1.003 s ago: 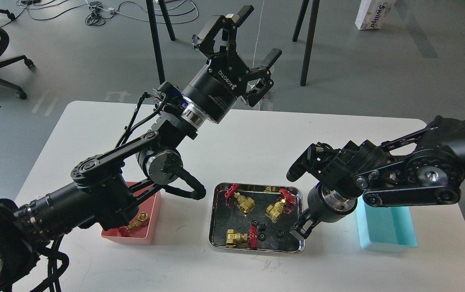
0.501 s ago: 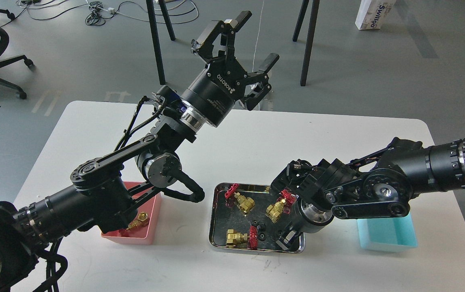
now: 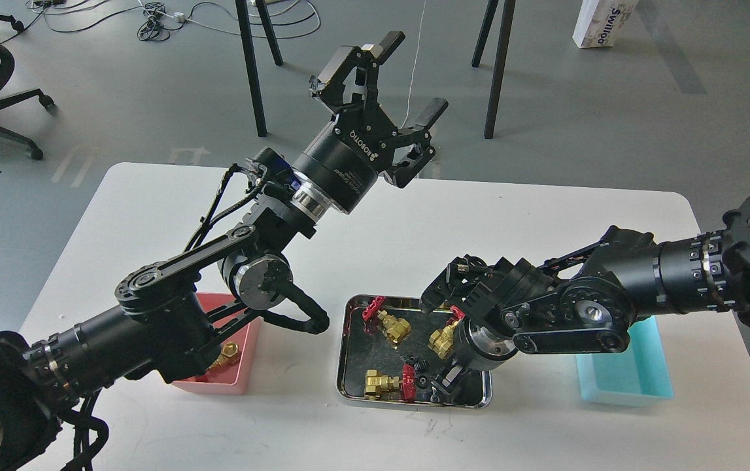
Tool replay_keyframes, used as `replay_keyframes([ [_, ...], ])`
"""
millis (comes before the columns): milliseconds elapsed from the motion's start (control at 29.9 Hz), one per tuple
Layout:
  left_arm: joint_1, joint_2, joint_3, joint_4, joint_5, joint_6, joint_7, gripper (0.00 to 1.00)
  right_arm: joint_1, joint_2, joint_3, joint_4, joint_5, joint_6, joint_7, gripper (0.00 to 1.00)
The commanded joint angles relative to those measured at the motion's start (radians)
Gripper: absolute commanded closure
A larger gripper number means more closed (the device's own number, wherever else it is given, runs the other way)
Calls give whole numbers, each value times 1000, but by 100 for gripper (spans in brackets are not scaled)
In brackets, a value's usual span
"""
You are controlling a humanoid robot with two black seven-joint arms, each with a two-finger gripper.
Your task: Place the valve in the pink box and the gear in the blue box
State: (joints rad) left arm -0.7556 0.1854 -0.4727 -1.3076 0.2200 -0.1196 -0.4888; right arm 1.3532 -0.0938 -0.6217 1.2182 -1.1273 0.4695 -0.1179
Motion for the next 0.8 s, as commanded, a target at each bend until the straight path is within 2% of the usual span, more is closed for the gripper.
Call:
replay_keyframes([
  [0, 5, -1, -1, 1, 2, 0, 0, 5, -6, 2, 0, -5, 0, 0, -3, 48],
  [267, 13, -1, 0, 8, 2, 0, 0, 4, -39, 11, 2, -22, 1, -5, -5, 50],
  [401, 21, -1, 2, 8, 4, 0, 0, 4, -39, 14, 2, -20, 1, -5, -5, 55],
  [568, 22, -1, 2, 8, 4, 0, 0, 4, -28, 14, 3, -11, 4, -2, -3, 71],
  [769, 22, -3, 2, 10, 4, 0, 0, 4, -14, 6, 5, -2, 20, 5, -3, 84],
])
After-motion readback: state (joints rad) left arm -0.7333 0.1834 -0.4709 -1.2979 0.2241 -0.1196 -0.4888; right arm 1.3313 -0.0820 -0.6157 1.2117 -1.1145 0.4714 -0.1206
